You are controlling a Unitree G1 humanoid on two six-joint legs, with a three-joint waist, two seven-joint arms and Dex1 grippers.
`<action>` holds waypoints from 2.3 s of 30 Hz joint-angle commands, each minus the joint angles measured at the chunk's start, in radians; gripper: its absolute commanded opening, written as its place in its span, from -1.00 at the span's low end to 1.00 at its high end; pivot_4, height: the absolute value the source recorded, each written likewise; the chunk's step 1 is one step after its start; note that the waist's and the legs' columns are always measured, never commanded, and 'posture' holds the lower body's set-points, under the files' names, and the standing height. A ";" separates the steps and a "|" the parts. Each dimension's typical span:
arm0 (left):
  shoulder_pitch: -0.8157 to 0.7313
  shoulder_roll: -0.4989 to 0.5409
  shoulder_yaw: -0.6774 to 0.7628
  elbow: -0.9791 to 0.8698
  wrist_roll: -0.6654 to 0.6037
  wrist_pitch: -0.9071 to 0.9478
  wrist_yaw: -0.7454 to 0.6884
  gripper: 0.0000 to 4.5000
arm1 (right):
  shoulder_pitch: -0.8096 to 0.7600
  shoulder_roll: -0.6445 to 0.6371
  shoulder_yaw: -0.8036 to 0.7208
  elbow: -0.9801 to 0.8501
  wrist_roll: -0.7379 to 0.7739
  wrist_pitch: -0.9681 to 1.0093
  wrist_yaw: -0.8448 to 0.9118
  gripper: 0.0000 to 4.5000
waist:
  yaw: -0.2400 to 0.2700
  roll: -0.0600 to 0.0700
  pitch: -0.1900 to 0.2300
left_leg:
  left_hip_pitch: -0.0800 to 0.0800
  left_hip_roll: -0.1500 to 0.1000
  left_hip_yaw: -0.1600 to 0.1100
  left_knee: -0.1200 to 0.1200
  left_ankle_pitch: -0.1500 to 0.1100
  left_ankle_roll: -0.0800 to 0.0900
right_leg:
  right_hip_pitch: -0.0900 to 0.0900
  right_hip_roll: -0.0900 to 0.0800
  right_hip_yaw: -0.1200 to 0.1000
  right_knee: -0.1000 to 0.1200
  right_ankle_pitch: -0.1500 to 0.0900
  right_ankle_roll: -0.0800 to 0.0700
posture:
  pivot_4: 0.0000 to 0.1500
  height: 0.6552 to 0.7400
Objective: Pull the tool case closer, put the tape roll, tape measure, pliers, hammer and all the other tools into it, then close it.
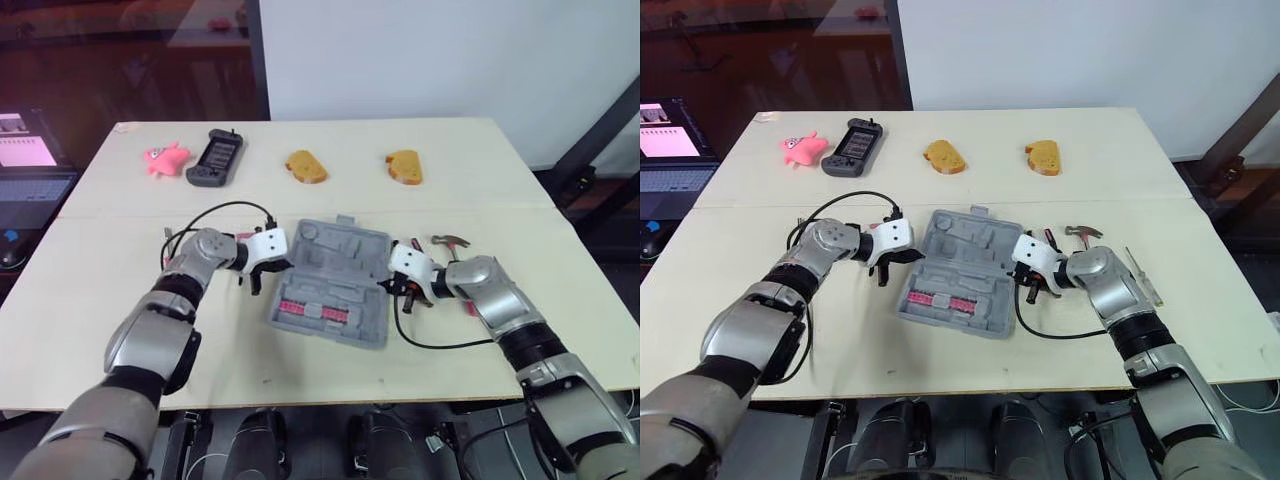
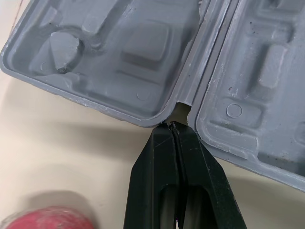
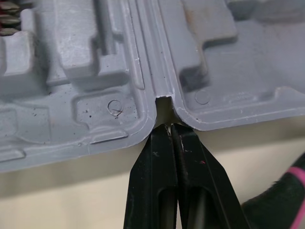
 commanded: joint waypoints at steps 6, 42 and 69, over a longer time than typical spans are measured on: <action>0.110 0.014 0.007 -0.184 -0.060 0.051 -0.088 -1.00 | 0.005 0.012 0.018 -0.112 0.010 0.008 0.053 -0.95 | 0.000 0.000 0.000 | 0.000 0.000 0.000 0.000 0.000 0.001 | 0.000 0.000 0.000 0.000 0.000 0.000 | 1.00 0.50; 0.539 0.189 0.050 -0.976 -0.216 0.553 -0.086 -1.00 | 0.116 -0.078 -0.011 -0.266 0.044 0.051 0.098 -0.95 | 0.002 0.000 0.000 | 0.000 0.000 0.000 0.000 -0.002 0.003 | 0.000 0.000 0.000 0.000 0.000 0.000 | 1.00 0.50; 0.693 0.218 0.021 -1.136 -0.274 0.647 -0.062 -1.00 | 0.163 -0.063 0.034 -0.358 0.056 0.072 0.132 -0.95 | 0.003 0.001 0.000 | 0.001 0.000 -0.001 0.000 -0.002 0.003 | 0.001 -0.001 0.000 0.000 0.000 0.000 | 1.00 0.50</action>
